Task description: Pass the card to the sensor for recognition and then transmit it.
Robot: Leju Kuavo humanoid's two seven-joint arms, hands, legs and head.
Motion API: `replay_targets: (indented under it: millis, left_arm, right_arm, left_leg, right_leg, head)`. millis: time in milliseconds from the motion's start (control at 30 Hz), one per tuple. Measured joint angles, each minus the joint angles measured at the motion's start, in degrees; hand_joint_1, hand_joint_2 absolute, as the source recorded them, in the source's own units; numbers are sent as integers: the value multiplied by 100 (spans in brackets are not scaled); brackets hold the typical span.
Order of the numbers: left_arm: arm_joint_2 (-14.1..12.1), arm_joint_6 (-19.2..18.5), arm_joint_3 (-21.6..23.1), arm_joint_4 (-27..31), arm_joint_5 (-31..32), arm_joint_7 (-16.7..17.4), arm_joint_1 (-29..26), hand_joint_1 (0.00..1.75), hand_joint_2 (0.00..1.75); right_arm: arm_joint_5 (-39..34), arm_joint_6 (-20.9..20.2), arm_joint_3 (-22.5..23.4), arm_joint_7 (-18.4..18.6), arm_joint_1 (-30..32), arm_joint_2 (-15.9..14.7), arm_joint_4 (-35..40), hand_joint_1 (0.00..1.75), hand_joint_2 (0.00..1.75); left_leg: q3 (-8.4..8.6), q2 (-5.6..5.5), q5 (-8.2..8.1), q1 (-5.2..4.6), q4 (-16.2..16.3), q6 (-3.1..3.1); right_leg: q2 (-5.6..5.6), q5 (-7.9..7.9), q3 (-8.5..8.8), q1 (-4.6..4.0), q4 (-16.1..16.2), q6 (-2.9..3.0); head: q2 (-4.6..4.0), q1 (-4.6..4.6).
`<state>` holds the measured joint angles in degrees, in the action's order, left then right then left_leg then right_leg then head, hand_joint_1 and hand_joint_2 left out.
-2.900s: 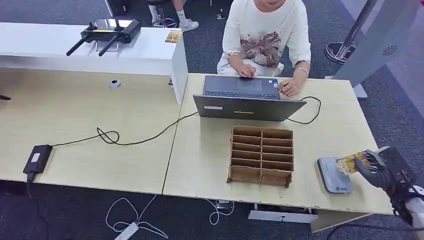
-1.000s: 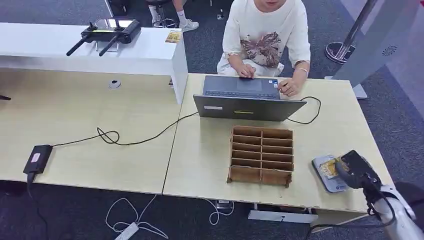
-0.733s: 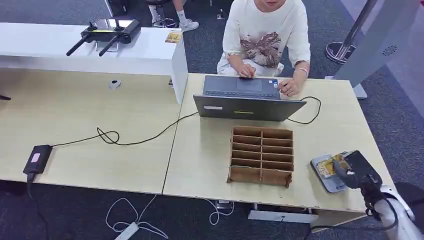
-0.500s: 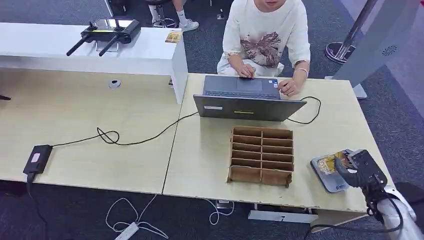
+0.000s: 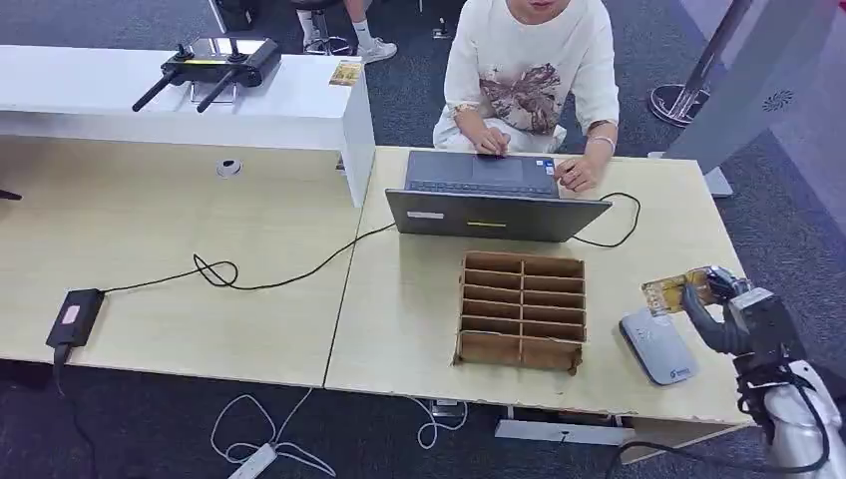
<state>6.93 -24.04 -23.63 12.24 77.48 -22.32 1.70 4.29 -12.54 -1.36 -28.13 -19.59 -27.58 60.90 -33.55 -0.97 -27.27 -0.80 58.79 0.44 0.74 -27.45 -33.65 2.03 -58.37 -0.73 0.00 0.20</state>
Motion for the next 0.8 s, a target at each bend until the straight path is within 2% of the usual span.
replay_targets:
  millis: [200, 333, 567, 800]
  left_arm:
    - [0, -9, 17, 2, -2, 0, 2, 0, 175]
    - [0, -9, 20, 2, 0, -2, 2, 0, 175]
    - [-2, -20, 31, 11, 0, -2, 4, 0, 175]
    - [-2, -37, 57, 26, 2, -2, 6, 0, 175]
  right_arm:
    - [288, 469, 0, -245, -53, 81, 696, 175, 175]
    - [301, 579, -4, -288, -164, 136, 1039, 175, 175]
    - [526, 789, -31, -306, -393, 234, 1389, 175, 175]
    - [947, 1277, -201, -240, -975, 348, 1449, 175, 175]
  left_leg:
    - [0, 0, 0, 0, 0, 0]
    - [0, -1, 0, 0, 0, 0]
    - [-1, -1, 0, 0, 0, 0]
    - [-1, -1, 4, 0, 0, 1]
  right_leg:
    - [0, 0, 1, 0, -2, 0]
    - [1, 0, 1, 0, -1, 0]
    - [0, 0, 1, 0, -2, 0]
    - [0, 1, 1, 1, -4, 0]
  head:
    - [0, -2]
    - [0, 0]
    - [0, -2]
    - [0, 0]
